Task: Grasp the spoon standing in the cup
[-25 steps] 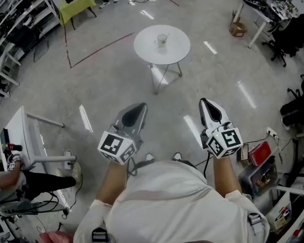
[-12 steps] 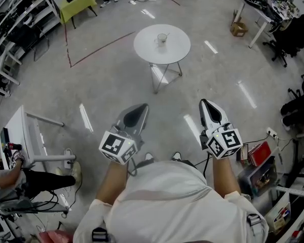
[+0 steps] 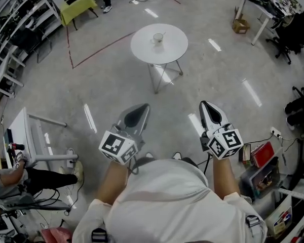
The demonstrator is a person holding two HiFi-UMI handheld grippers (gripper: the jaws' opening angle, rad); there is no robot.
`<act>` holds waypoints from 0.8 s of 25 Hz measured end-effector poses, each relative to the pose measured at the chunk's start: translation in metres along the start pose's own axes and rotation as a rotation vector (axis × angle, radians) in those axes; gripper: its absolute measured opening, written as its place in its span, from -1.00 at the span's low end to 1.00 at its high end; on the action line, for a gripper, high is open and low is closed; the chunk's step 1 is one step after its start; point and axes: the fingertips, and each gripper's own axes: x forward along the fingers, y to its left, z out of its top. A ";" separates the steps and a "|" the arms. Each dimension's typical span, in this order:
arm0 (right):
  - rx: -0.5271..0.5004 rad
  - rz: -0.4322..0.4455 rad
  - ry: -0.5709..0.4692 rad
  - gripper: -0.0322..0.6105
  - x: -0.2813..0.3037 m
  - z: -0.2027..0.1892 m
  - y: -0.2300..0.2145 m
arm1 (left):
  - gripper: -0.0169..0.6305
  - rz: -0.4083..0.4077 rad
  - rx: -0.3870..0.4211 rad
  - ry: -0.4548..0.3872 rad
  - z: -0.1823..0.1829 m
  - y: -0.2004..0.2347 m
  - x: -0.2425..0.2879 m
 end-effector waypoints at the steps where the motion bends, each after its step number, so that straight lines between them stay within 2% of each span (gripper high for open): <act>1: 0.015 0.005 0.007 -0.89 0.000 -0.005 -0.008 | -0.94 0.005 0.004 0.002 -0.002 -0.004 0.006; 5: 0.058 0.044 0.051 -0.89 -0.001 -0.025 -0.032 | -0.94 0.029 0.011 0.005 -0.008 -0.020 0.028; 9: 0.070 0.050 0.054 -0.89 0.008 -0.024 -0.056 | -0.94 0.040 0.005 0.025 -0.017 -0.018 0.049; 16: 0.040 0.026 0.087 -0.89 0.069 -0.016 -0.079 | -0.94 0.025 -0.026 0.004 -0.016 0.041 0.087; 20: 0.018 0.005 0.105 -0.89 0.124 -0.006 -0.097 | -0.94 0.009 -0.039 0.001 -0.013 0.092 0.122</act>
